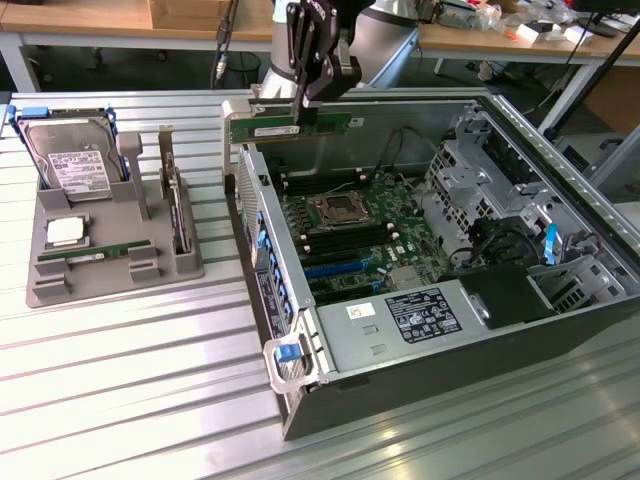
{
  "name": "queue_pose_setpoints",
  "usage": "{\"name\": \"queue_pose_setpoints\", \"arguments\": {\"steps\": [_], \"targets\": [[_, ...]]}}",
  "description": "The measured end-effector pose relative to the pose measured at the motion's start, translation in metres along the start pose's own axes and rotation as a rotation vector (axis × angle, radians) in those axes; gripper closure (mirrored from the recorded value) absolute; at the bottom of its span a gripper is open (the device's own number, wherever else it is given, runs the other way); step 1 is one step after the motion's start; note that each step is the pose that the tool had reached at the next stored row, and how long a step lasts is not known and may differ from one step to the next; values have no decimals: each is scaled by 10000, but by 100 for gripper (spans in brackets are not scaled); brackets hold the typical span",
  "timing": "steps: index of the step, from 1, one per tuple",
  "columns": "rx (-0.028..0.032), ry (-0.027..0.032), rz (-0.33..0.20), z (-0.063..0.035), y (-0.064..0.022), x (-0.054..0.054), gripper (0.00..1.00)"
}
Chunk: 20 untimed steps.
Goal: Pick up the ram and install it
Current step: 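Pick up the ram and move it above insertion slot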
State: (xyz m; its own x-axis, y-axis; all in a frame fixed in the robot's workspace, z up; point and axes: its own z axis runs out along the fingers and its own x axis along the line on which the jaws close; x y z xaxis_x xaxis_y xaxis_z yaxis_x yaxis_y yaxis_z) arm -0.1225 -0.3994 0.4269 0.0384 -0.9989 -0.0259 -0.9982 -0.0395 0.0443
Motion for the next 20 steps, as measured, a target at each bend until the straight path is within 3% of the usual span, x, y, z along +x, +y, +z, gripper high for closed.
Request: {"name": "queue_pose_setpoints", "arguments": {"steps": [6, 20], "targets": [[0, 0, 0, -2, -63, 2, 88], [0, 0, 0, -10, -305, 12, 88]]}}
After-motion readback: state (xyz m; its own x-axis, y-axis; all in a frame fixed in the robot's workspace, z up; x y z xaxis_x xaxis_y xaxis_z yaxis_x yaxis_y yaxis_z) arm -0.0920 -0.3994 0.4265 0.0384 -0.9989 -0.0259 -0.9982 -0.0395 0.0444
